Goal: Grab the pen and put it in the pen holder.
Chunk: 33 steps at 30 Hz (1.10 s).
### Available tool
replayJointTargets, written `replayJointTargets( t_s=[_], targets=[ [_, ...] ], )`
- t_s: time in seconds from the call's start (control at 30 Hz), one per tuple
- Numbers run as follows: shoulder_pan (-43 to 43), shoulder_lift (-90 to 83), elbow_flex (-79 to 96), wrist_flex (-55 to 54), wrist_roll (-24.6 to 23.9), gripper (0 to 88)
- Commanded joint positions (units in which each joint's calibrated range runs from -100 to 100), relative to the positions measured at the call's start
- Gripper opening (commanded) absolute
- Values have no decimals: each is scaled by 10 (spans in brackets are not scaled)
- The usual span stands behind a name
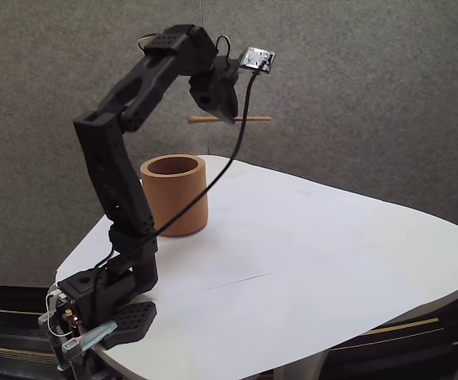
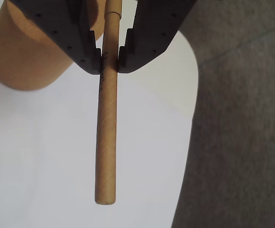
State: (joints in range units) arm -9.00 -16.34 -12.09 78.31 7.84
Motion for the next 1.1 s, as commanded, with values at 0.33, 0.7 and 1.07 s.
replayJointTargets(
  t_s=[0.33, 0.7, 1.07],
  targets=[
    [-104, -22, -51, -14, 185, 7],
    [-153, -23, -43, -184, 331, 6],
    [-185, -191, 211, -281, 397, 6]
  ],
)
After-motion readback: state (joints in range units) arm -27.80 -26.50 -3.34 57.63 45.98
